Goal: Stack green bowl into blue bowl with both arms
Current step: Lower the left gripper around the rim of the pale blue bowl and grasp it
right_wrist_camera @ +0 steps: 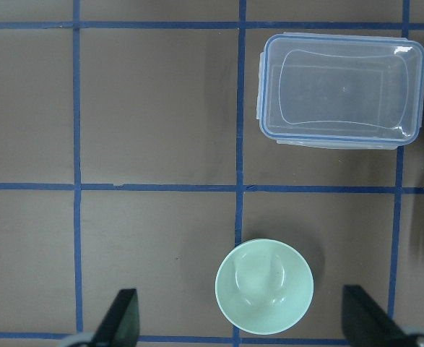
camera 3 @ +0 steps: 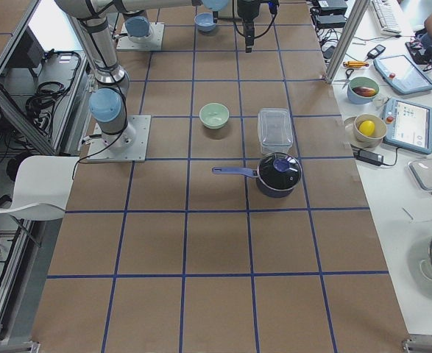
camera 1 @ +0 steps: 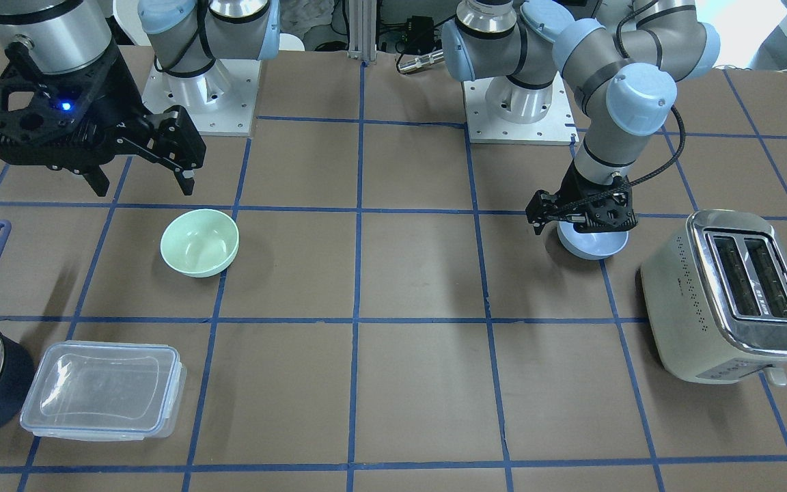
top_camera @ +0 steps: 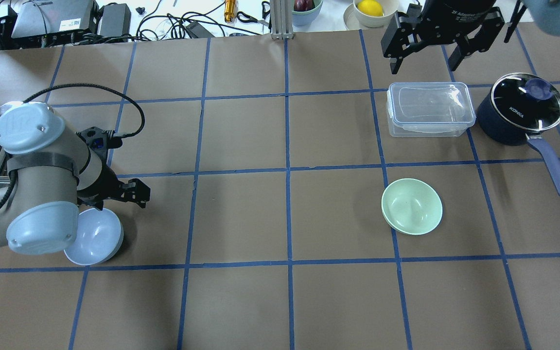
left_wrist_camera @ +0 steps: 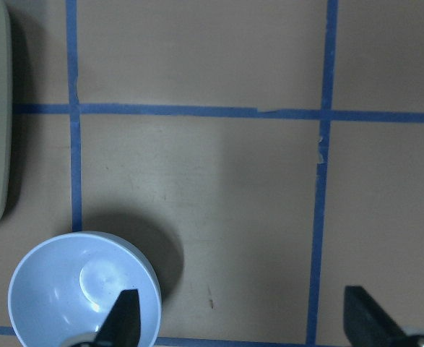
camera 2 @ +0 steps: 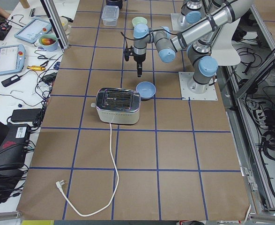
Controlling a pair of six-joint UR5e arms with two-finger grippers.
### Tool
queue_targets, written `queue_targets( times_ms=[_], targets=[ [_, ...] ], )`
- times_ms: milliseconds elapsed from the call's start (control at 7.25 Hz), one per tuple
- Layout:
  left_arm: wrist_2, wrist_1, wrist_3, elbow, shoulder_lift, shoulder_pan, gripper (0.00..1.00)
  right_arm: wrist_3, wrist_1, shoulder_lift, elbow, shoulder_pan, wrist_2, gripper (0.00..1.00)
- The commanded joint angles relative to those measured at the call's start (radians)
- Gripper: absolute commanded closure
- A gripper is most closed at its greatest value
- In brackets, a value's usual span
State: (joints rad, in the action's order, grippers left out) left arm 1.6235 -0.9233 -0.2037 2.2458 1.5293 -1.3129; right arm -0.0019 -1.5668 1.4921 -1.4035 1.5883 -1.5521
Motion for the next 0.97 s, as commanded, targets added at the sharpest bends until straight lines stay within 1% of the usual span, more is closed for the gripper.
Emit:
queue_targets(
  times_ms=[0,138,276,414,552,690,828],
  targets=[
    [0.006,0.101,-0.040,0.090,0.015,0.033,0.00,-0.001,0.001,-0.001,0.000,-0.001,0.000,0.00],
    [0.007,0.100,-0.042,0.109,0.018,0.035,0.00,-0.001,0.001,-0.001,0.000,-0.001,0.001,0.00],
    [0.004,0.118,-0.037,0.141,0.025,0.035,0.09,-0.001,0.002,-0.003,0.000,-0.001,0.000,0.00],
    [0.033,0.173,-0.048,0.147,0.034,0.035,0.54,-0.001,0.002,-0.003,0.000,-0.001,0.000,0.00],
    [0.048,0.175,-0.042,0.149,0.041,0.037,0.81,-0.001,0.002,-0.004,0.000,-0.001,0.001,0.00],
    [0.050,0.175,-0.036,0.150,0.042,0.035,0.97,-0.001,0.002,-0.004,0.000,-0.001,0.001,0.00],
    [0.052,0.178,-0.037,0.143,0.026,0.035,1.00,-0.001,0.002,-0.007,0.000,-0.001,0.001,0.00]
  ],
)
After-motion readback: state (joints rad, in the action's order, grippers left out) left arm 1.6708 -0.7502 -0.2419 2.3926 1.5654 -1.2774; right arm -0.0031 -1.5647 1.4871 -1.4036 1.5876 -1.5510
